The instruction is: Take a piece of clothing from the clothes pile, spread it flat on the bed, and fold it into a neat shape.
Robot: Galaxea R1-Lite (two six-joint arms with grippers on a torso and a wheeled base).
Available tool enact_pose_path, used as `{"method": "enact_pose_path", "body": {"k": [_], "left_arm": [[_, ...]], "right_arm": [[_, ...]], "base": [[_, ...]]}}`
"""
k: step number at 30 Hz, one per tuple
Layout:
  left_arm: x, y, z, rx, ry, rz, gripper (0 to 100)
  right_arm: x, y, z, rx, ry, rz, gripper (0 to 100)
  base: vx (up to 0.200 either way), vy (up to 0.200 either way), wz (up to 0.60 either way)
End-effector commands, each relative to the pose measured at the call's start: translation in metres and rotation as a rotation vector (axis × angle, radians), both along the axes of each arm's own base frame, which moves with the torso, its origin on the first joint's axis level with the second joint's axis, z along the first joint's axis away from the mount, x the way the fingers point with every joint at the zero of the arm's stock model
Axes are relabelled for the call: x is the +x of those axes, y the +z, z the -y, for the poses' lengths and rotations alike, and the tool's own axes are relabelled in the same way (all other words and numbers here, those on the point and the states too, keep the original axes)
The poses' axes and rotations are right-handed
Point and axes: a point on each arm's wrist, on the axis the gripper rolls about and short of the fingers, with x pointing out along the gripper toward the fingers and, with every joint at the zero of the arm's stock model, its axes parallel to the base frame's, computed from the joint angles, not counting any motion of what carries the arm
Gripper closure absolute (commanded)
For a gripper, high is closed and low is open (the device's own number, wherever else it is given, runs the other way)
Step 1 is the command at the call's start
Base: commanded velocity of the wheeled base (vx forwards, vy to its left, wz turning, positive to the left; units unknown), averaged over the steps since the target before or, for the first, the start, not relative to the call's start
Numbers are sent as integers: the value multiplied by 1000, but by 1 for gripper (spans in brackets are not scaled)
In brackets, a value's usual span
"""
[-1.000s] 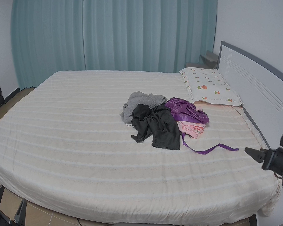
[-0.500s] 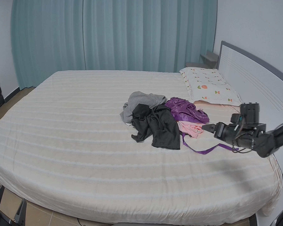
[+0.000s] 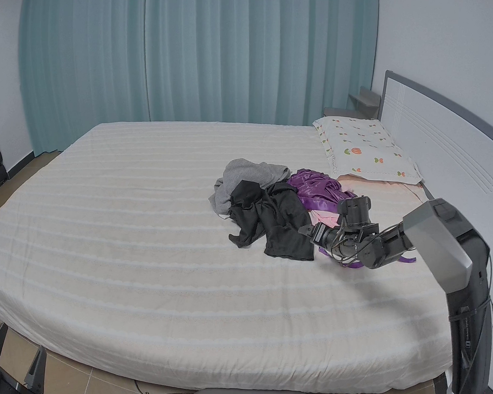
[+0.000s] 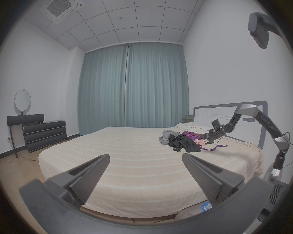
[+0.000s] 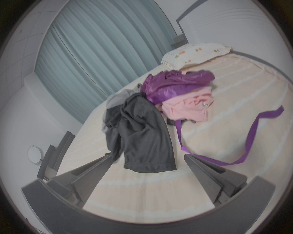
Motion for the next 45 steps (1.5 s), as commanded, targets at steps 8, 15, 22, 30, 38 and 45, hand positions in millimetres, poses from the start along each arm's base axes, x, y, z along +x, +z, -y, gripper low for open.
{"method": "enact_pose_path", "body": {"k": [8,15,22,30,38,45], "left_arm": [[1,-5,0,-1,0,-8,0],[1,-5,0,-1,0,-8,0],[1,-5,0,-1,0,-8,0],[1,-5,0,-1,0,-8,0],[1,-5,0,-1,0,-9,0],[1,-5,0,-1,0,-9,0]], "right_arm": [[21,-68,-20,-41,-26,-56,0],[31,-72,-28,-37,-21,-46,0],[42,-83,-31,-50,-43,-41,0],[41,-89,-33,-47,-34,-47,100],[43,-79,-34,-15,-57,-17,100],[40,-38,-34,65,-139,-9,100]], "base": [[0,0,0],[0,0,0],[0,0,0],[0,0,0],[0,0,0],[0,0,0]]}}
